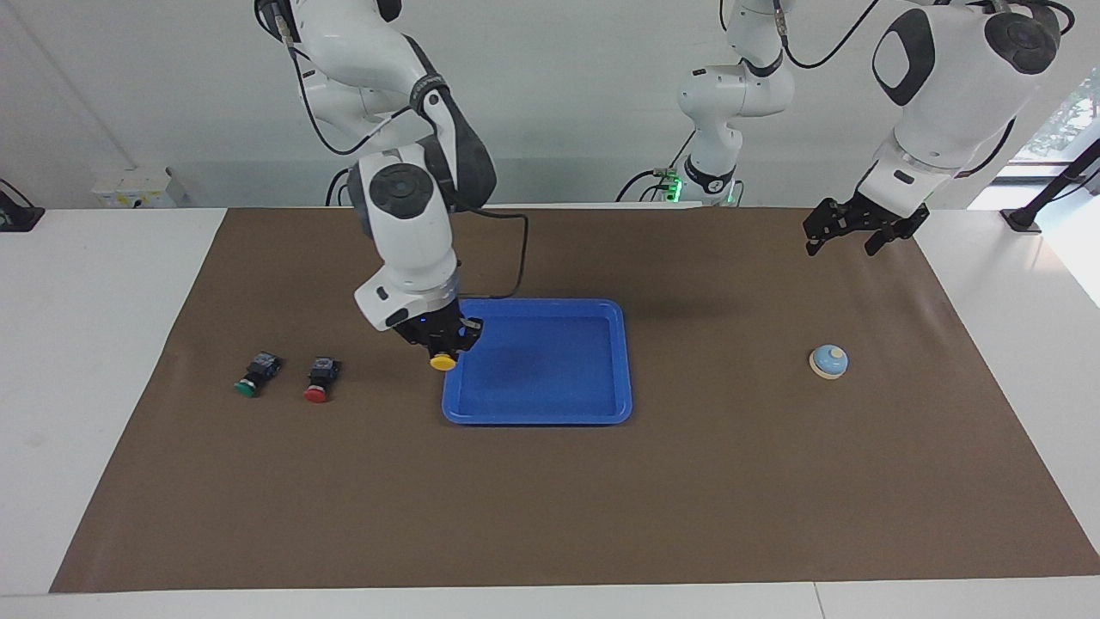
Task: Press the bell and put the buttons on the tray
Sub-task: 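Carry the yellow button into the blue tray and release it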
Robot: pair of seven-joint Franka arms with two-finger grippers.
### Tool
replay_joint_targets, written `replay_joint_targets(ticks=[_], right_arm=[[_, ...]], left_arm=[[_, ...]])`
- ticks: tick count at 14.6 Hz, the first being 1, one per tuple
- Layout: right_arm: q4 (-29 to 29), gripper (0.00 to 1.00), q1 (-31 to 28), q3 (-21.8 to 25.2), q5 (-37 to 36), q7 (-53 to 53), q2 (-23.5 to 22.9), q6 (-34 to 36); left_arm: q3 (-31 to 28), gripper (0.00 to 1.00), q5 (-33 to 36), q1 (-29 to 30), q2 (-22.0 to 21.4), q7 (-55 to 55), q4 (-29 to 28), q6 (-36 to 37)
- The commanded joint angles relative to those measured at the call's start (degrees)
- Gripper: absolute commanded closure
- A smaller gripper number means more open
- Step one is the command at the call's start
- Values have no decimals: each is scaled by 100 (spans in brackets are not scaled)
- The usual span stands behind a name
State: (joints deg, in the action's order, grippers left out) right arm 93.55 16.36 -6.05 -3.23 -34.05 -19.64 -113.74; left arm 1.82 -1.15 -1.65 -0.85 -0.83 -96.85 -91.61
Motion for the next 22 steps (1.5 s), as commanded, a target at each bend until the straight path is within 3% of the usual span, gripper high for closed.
replay_joint_targets(ticks=[1,6,12,13,14,19,22], right_arm=[[171,100,182,8,-2,-408,-259,-525],[944,100,341,16,-134,-665,-453,-1685],[1218,100,332,8,-143,-840,-435,-1906],[1218,37,332,8,-143,-971,-435,-1880],[1192,0,324,8,-143,-1068,-409,-1819],[990,0,-70,43,-116,-1026,433,-530],[980,0,-693,51,-108,42,786,-114]], left_arm=[[-15,0,54,-10,-64,66,-9,-41],[-15,0,54,-10,-64,66,-9,-41],[-15,0,54,-10,-64,66,-9,-41],[-15,0,54,-10,-64,66,-9,-41],[-15,0,54,-10,-55,66,0,-41],[-15,0,54,-10,-64,66,-9,-41],[-15,0,54,-10,-55,66,0,-41]])
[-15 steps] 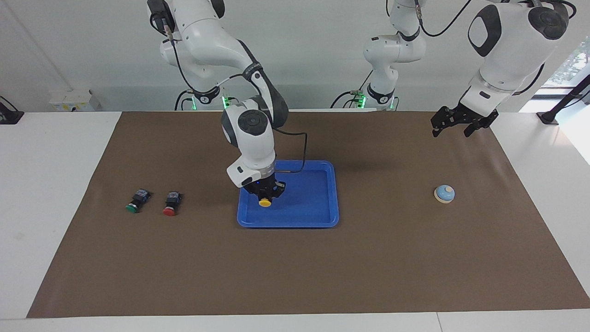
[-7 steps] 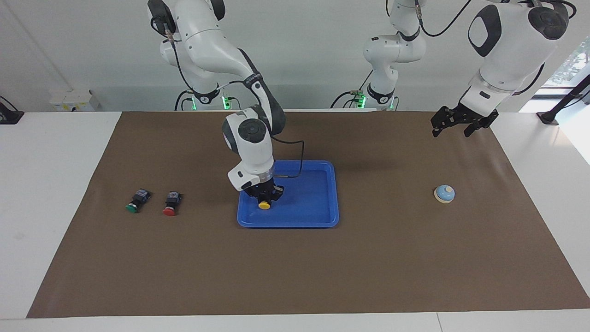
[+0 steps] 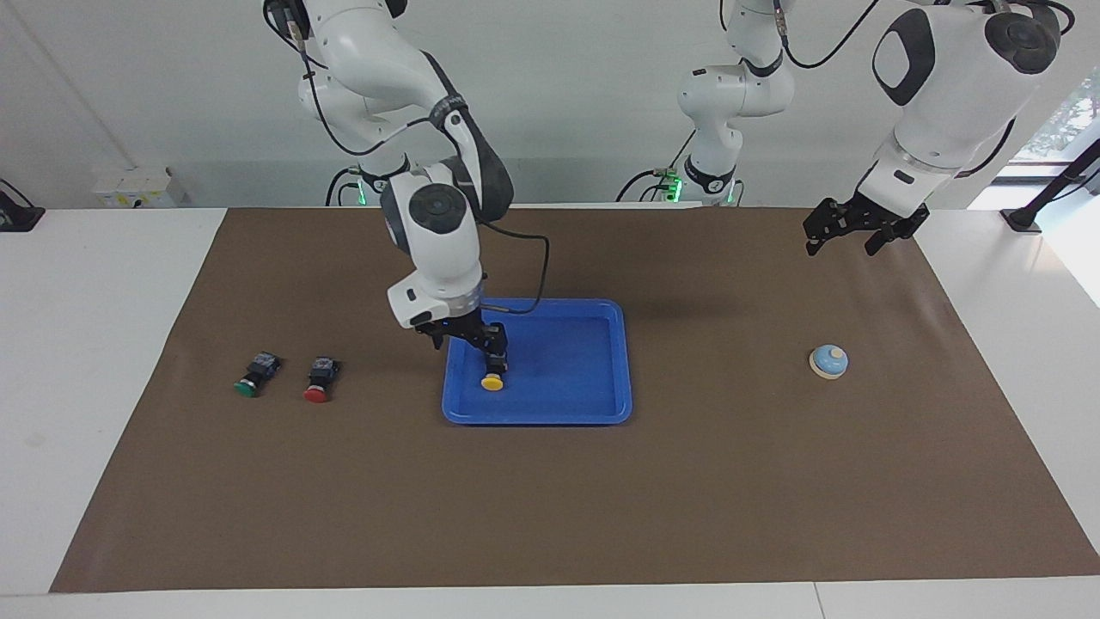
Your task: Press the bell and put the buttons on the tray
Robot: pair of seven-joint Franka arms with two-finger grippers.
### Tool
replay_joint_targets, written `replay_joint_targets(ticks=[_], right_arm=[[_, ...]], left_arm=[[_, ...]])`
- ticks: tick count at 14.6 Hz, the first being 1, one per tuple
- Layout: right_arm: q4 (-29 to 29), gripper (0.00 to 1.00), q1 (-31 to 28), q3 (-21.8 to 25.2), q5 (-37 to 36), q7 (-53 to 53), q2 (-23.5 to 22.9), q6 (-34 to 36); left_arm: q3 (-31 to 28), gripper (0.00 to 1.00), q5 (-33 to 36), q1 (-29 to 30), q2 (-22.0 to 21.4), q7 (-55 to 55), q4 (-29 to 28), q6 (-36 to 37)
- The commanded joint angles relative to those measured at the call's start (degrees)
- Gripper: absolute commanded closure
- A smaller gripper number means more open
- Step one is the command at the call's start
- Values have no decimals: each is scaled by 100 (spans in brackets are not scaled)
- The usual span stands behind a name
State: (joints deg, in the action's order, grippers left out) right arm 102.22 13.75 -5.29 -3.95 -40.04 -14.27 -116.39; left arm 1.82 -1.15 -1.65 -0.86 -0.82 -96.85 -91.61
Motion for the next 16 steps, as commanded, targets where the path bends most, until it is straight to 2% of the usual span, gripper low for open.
replay_joint_targets(ticks=[1,5,6,8,11,16], right_arm=[[114,0,-721,-25,-36,1134,276,152],[358,0,-1654,-25,-45,2709,294,-207],[551,0,-1769,-25,-45,2869,346,-478],[1296,0,-2024,-25,-53,3168,530,-1355],[2019,0,-2262,-25,-53,3459,584,-2307],[2468,0,-2298,-25,-53,3538,276,-3213]], left_arm=[[-15,0,54,-10,-55,65,0,-41],[-15,0,54,-10,-55,65,0,-41],[-15,0,54,-10,-55,65,-9,-41],[-15,0,54,-10,-63,65,-9,-41],[-15,0,54,-10,-55,65,-9,-41],[-15,0,54,-10,-63,65,-9,-41]])
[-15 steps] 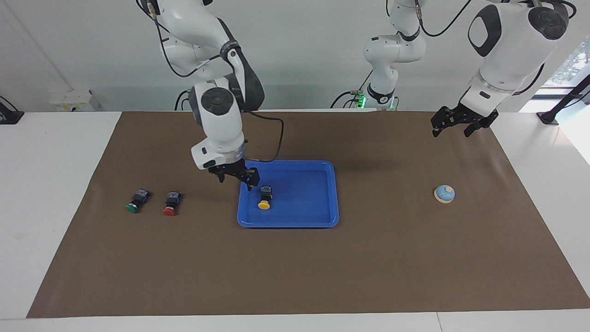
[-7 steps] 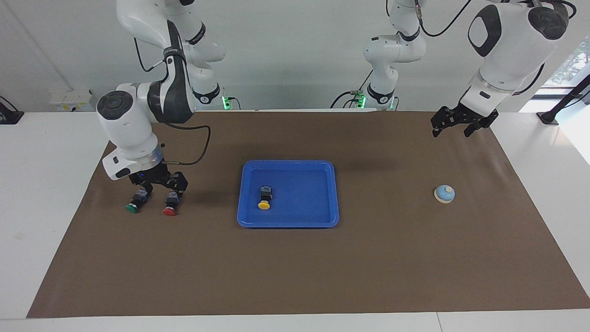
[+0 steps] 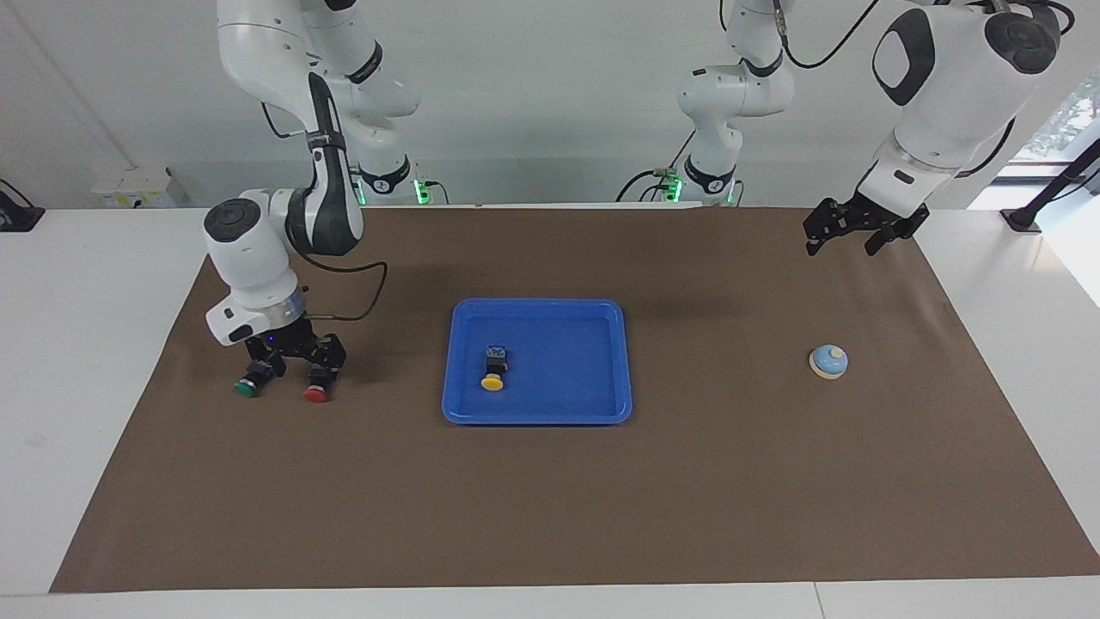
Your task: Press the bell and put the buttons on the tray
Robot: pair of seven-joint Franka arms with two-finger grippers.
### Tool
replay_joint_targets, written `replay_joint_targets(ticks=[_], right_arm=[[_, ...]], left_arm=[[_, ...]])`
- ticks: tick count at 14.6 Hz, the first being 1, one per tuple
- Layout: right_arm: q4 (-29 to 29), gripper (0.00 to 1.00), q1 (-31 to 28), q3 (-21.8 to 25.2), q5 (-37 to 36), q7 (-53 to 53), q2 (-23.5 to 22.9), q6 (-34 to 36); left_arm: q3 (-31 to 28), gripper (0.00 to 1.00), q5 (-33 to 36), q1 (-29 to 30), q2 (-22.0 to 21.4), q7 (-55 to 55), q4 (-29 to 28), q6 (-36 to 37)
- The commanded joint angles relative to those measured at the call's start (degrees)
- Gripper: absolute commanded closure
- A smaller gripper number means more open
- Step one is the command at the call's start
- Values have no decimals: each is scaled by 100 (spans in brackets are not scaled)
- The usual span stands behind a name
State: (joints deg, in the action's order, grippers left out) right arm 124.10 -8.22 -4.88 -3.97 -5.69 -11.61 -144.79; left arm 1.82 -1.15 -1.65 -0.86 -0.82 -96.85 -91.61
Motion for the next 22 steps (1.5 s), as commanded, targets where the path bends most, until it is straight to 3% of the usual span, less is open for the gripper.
replay_joint_targets(ticks=[1,3,5,7,8,12,15,18,22], right_arm=[[333,0,-109,-65,-51,103,10,-418],[360,12,-100,-74,-51,129,-60,-505],[430,38,-109,-74,-51,156,-113,-716],[475,95,-83,-74,-51,156,-113,-787],[475,100,-74,-74,-51,147,-113,-779],[239,100,-13,-109,-43,112,-26,-429],[-980,100,408,-144,89,-115,-51,1175],[-2333,100,1197,-144,116,-1220,-314,2671],[-2883,100,2235,-144,142,-2416,-447,3106]], left_arm=[[-15,0,54,-10,-55,64,-9,-41],[-15,0,54,-10,-55,64,-9,-32],[-15,0,54,-10,-55,55,-9,-32],[-15,0,54,-10,-64,64,-9,-41],[-15,0,54,-10,-55,64,0,-41],[-15,0,54,-10,-55,64,-9,-32],[-15,0,54,-10,-55,64,-9,-41],[-15,0,54,-10,-63,64,0,-41],[-15,0,54,-10,-55,64,-9,-41]])
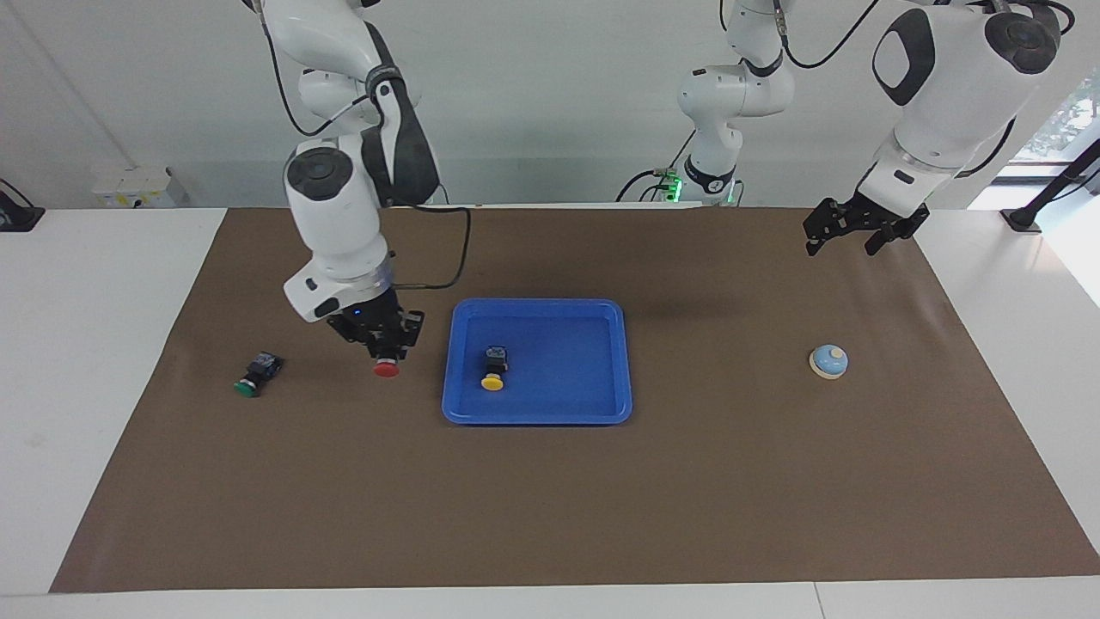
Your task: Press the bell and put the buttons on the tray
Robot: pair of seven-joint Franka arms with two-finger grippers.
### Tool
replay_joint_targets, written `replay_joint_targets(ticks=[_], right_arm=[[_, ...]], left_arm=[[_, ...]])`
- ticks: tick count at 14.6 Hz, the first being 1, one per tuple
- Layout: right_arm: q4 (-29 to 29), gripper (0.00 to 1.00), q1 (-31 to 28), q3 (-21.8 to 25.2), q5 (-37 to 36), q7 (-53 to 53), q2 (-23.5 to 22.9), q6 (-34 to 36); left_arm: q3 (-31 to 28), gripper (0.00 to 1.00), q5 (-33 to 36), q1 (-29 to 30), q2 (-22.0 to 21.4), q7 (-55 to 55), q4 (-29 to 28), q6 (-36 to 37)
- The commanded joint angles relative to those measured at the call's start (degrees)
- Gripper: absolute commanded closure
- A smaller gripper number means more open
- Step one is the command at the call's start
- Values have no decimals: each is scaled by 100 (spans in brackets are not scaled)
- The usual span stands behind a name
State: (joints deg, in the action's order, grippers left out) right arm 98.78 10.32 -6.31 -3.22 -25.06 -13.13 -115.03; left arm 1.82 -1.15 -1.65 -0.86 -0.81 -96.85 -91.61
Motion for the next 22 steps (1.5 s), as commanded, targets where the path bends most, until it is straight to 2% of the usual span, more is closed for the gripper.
replay_joint_targets(ticks=[1,4,6,10,12,14,15,16,17,19,22], right_arm=[[-376,100,679,7,67,-769,-365,130],[-544,100,1207,7,41,-1359,-708,17],[-544,100,1507,24,-38,-1667,-1024,-394],[-325,100,1674,24,-135,-2072,-1446,-1195],[-61,100,1675,25,-135,-2117,-1447,-1486],[1,100,1675,25,-135,-2152,-1430,-1496],[10,91,1675,25,-135,-2230,-1430,-1496],[19,16,1675,25,-144,-2275,-1421,-1452],[-7,0,1675,25,-144,-2353,-1412,-1382],[-60,0,1675,33,-144,-2599,-1377,-1163],[-69,0,1413,60,-135,-2548,-895,-645]], left_arm=[[-15,0,54,-10,-63,64,-9,-41],[-15,0,54,-10,-63,64,0,-32],[-15,0,54,-10,-55,64,-9,-41],[-15,0,54,-10,-55,64,0,-41],[-15,0,54,-10,-55,64,-1,-41],[-15,0,54,-10,-63,64,-1,-41],[-15,0,54,-10,-55,64,-9,-41],[-15,0,54,-10,-63,64,-9,-41],[-15,0,54,-10,-55,64,-9,-41],[-15,0,54,-10,-63,64,-1,-41],[-15,0,54,-10,-63,64,0,-32]])
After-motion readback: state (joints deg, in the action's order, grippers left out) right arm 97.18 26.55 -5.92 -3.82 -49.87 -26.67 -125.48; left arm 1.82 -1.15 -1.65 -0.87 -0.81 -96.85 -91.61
